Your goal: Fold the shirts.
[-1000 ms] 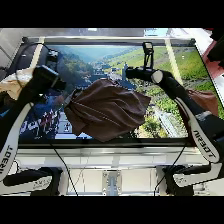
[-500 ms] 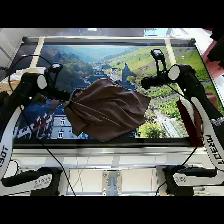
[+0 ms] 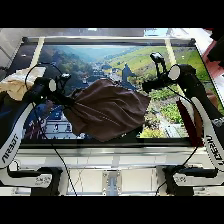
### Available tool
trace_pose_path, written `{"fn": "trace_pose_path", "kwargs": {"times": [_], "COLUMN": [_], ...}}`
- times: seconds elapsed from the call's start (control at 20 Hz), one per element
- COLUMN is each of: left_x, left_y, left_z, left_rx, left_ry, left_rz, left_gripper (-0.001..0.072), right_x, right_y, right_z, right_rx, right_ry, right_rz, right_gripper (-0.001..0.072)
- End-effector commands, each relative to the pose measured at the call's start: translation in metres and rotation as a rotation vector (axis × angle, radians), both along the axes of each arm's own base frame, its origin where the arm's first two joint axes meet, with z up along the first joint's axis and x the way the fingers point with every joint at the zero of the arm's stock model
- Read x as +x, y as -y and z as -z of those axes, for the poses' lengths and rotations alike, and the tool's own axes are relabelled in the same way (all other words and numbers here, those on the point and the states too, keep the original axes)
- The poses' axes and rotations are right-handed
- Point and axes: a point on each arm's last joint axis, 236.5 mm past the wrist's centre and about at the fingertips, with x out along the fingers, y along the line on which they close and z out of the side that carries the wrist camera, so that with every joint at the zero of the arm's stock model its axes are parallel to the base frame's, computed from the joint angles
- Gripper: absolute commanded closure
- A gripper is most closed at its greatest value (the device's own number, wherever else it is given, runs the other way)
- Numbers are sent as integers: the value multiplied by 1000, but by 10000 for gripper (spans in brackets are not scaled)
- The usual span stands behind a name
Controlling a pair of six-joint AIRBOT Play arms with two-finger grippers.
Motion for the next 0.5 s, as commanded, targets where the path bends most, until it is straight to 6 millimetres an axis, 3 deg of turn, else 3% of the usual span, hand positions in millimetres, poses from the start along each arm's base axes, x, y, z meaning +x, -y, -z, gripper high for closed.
{"fn": "trace_pose_path", "kwargs": {"times": [0.0,0.25,0.35,0.45], "left_x": [8,16,15,14], "left_y": [-24,-29,-29,-29], "left_z": [4,1,1,1], "left_rx": [98,116,113,112], "left_ry": [24,59,58,53], "left_rz": [-37,-57,-63,-65], "left_gripper": [346,384,689,692], "right_x": [-2,-3,-7,-24], "right_y": [-3,-9,-15,-17], "right_z": [0,-2,-1,6], "right_rx": [16,46,70,74], "right_ry": [-10,-13,-30,-110], "right_rz": [0,1,0,-15], "right_gripper": [327,327,327,327]}}
